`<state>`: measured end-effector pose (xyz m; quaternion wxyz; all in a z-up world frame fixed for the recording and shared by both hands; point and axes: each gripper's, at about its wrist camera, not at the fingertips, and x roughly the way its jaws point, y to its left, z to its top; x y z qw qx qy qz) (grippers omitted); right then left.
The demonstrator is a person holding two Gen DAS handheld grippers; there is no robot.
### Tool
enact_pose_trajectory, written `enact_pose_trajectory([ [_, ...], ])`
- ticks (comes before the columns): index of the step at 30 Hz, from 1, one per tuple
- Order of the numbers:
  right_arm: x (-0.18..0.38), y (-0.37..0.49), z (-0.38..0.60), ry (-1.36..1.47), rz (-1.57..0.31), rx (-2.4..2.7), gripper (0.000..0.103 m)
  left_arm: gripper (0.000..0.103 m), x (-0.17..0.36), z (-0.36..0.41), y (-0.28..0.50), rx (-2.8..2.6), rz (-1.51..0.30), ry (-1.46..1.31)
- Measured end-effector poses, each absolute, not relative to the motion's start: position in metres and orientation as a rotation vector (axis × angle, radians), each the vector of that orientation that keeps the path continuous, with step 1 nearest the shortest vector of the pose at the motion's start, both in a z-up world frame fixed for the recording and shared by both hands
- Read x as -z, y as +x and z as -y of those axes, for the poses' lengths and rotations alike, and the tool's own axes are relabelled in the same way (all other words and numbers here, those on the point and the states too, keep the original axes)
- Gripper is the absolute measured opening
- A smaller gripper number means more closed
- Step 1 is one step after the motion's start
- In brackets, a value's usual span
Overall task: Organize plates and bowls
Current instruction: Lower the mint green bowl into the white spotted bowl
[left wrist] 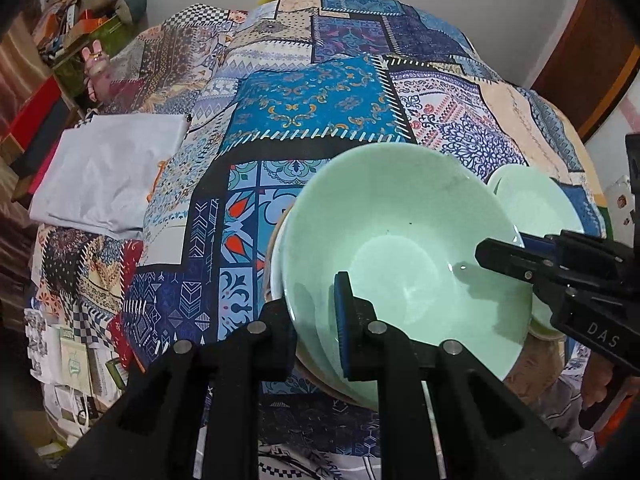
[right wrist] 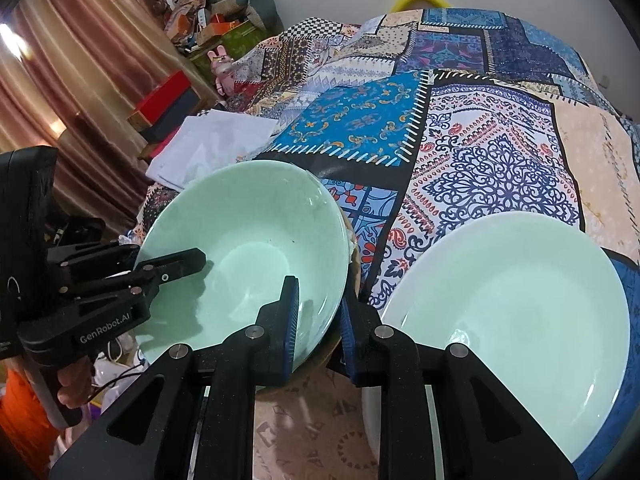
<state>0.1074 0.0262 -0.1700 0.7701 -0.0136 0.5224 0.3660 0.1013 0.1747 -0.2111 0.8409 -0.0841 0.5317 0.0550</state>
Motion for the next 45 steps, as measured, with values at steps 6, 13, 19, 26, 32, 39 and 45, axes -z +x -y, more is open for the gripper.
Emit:
enact_pose_trajectory([
  [6, 0.167, 0.106, -0.026, -0.057, -1.12, -0.789, 0.02, 0.02, 0.21, -0.185, 0.099, -0.107, -1.119, -0.286],
  [13, 0.154, 0.107, -0.018, -0.061, -1.071, -0.786, 0.025, 0.039, 0.186, -0.181, 0.09, -0.154, -1.02, -0.208],
  [19, 0.155, 0.106, -0.018, -0.095, -1.057, -0.766, 0.034, 0.053, 0.174, -0.173, 0.079, -0.17, -0.956, -0.093],
  [26, 0.161, 0.105, -0.021, -0.105, -1.06, -0.769, 0.045, 0.053, 0.203, -0.191, 0.073, -0.185, -1.035, -0.172],
  [32, 0.171, 0.109, -0.026, -0.097, -1.088, -0.769, 0.045, 0.058, 0.216, -0.198, 0.07, -0.163, -1.047, -0.254],
  [39, 0.185, 0.111, -0.038, -0.101, -1.129, -0.792, 0.045, 0.058, 0.232, -0.192, 0.078, -0.11, -1.094, -0.276],
  [45, 0.197, 0.111, -0.046, -0.101, -1.168, -0.812, 0.039, 0.052, 0.248, -0.191, 0.083, -0.082, -1.136, -0.329],
])
